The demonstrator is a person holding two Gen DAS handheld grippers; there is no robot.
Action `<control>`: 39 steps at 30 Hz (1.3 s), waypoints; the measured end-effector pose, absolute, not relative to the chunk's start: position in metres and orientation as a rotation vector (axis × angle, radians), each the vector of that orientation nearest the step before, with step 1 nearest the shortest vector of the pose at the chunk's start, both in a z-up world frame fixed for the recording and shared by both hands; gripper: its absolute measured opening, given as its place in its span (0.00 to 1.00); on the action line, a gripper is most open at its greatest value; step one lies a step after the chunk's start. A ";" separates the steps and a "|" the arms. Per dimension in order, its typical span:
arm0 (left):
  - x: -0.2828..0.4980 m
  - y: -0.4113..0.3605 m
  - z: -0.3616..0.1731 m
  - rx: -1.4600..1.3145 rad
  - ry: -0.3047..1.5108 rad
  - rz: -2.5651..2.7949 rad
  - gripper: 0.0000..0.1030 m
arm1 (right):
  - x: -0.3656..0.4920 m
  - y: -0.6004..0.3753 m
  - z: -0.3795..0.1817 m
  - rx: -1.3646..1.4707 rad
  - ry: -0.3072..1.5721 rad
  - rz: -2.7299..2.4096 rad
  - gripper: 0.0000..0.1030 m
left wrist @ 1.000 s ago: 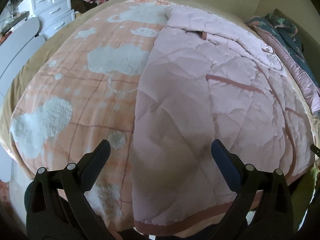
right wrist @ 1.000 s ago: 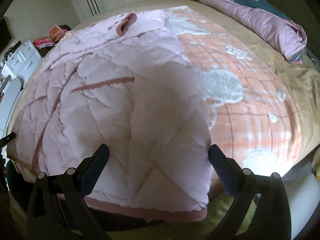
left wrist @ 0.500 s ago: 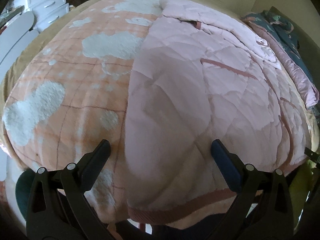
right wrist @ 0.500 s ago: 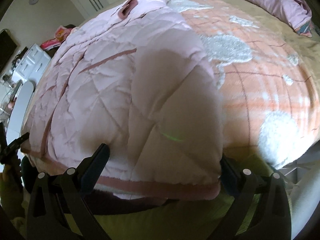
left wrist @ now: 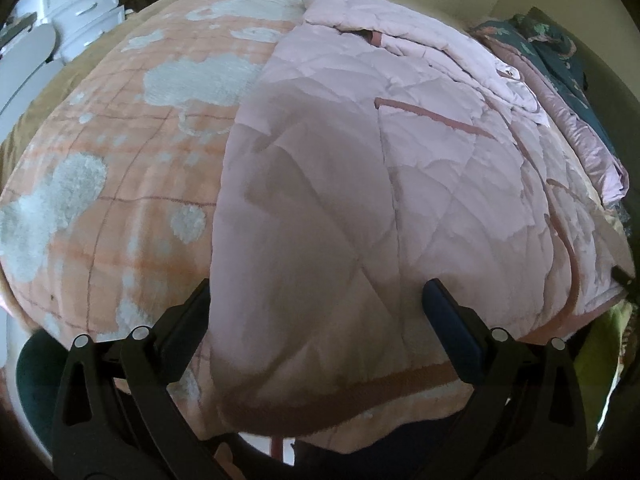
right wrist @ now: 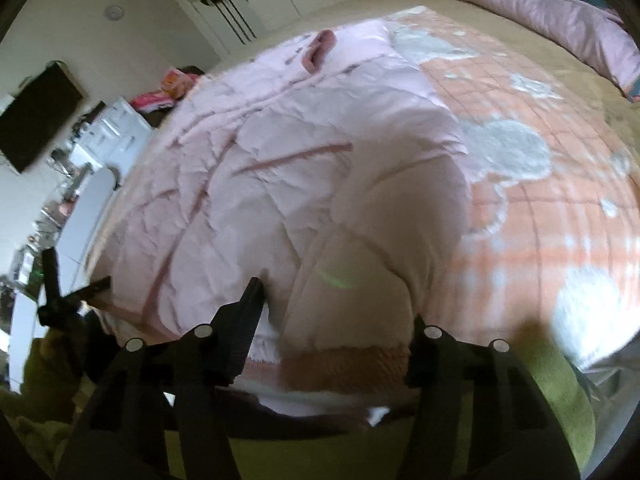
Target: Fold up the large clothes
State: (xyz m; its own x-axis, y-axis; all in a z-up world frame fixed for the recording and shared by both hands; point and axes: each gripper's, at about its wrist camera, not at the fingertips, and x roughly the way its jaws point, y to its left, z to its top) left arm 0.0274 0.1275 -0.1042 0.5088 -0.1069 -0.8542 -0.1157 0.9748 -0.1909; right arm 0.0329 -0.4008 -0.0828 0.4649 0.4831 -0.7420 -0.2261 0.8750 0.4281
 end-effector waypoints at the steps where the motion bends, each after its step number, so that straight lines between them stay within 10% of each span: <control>1: 0.028 0.127 -0.105 -0.238 1.037 0.008 0.92 | 0.035 -0.399 -0.085 0.285 1.009 0.442 0.59; 4: 0.027 0.125 -0.106 -0.237 1.026 0.002 0.92 | 0.041 -0.389 -0.101 0.285 1.071 0.449 0.70; 7: 0.025 0.126 -0.104 -0.253 1.011 -0.013 0.87 | 0.040 -0.381 -0.106 0.303 1.074 0.461 0.54; 12: 0.021 0.128 -0.092 -0.279 0.961 -0.044 0.26 | 0.033 -0.374 -0.069 0.258 0.936 0.534 0.34; 16: 0.020 0.123 -0.075 -0.267 0.914 -0.086 0.11 | 0.034 -0.373 -0.049 0.272 0.866 0.563 0.31; 39: 0.083 0.119 0.055 -0.262 0.613 -0.176 0.08 | 0.091 -0.384 0.053 0.350 0.625 0.609 0.28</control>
State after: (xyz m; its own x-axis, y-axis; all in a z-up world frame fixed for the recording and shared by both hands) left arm 0.0833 0.1194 0.0552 0.8048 -0.2393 -0.5432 0.0850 0.9522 -0.2935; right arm 0.0914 -0.3841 0.0532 0.6467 0.6246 -0.4376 -0.4216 0.7710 0.4774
